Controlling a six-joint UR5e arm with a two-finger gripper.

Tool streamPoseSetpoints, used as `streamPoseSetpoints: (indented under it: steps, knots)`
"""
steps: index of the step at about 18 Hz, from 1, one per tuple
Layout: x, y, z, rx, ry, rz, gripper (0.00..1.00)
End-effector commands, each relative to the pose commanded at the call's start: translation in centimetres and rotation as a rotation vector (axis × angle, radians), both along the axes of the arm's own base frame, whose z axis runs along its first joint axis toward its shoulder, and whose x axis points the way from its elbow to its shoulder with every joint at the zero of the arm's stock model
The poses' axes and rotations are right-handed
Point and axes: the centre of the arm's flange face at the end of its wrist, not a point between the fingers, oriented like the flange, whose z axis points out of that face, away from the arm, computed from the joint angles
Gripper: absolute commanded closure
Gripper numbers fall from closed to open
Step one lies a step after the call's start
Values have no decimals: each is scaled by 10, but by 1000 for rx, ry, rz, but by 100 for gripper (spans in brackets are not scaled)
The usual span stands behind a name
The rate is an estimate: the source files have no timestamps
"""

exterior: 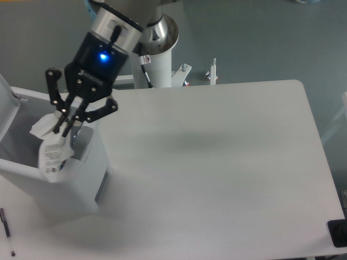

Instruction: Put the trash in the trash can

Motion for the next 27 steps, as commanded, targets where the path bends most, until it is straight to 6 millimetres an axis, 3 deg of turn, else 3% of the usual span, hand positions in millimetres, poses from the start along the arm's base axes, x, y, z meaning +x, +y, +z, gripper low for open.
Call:
streamPoseSetpoints:
  steps: [4, 7, 9, 14, 17, 24, 27]
  knots:
    - [12, 2, -14, -12, 19, -41, 56]
    - [16, 1, -20, -3, 65, -82, 16]
    - [17, 0, -26, 2, 95, -110, 7]
    - [14, 1, -27, 5, 109, -116, 1]
    - [2, -1, -31, -22, 191, -105, 0]
    - [-66, -30, -35, -147, 418, 22, 0]
    - [-108, -52, -31, -153, 492, 38, 0]
